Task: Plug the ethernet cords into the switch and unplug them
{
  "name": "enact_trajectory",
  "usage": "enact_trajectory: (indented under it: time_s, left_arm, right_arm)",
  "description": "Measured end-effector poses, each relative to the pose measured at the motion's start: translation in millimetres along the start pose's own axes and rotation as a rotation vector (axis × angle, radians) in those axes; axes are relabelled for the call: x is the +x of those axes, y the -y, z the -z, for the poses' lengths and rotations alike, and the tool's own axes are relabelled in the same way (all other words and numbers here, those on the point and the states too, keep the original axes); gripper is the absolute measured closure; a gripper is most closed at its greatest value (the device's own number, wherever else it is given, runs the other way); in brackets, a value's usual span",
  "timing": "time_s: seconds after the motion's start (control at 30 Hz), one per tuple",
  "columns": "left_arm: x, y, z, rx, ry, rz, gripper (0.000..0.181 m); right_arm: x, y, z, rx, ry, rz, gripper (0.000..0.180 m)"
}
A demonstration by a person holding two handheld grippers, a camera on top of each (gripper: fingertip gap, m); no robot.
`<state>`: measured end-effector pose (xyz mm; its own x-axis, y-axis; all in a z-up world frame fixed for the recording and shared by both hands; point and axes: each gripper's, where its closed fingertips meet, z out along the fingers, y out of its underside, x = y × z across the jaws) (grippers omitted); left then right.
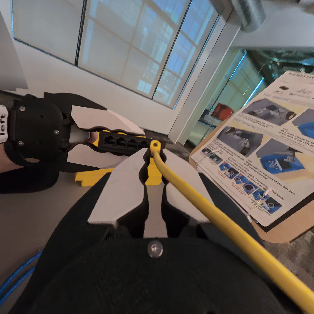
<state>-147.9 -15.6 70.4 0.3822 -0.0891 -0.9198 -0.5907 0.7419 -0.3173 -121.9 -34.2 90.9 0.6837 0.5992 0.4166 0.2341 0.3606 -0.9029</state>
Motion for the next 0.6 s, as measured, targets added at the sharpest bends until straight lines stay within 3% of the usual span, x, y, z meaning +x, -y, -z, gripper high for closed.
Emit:
enact_trajectory:
  time_s: [0.17, 0.3, 0.4, 0.6]
  left_arm:
    - [-28.5, 24.7, 2.0, 0.038, 0.059, -0.078, 0.153]
    - [-65.3, 73.1, 3.2, 0.146, 0.161, -0.234, 0.152]
    - [-82.0, 112.1, -0.9, 0.242, 0.125, -0.191, 0.15]
    - [-92.4, 165.1, -10.1, 0.309, 0.088, -0.146, 0.112]
  right_arm:
    - [-1.8, 34.0, 15.8, 0.175, -0.135, 0.195, 0.169]
    - [0.0, 83.0, 47.6, 0.353, -0.254, 0.3, 0.169]
    - [6.8, 112.8, 74.9, 0.457, -0.334, 0.344, 0.169]
    - [12.4, 146.3, 112.1, 0.51, -0.466, 0.508, 0.169]
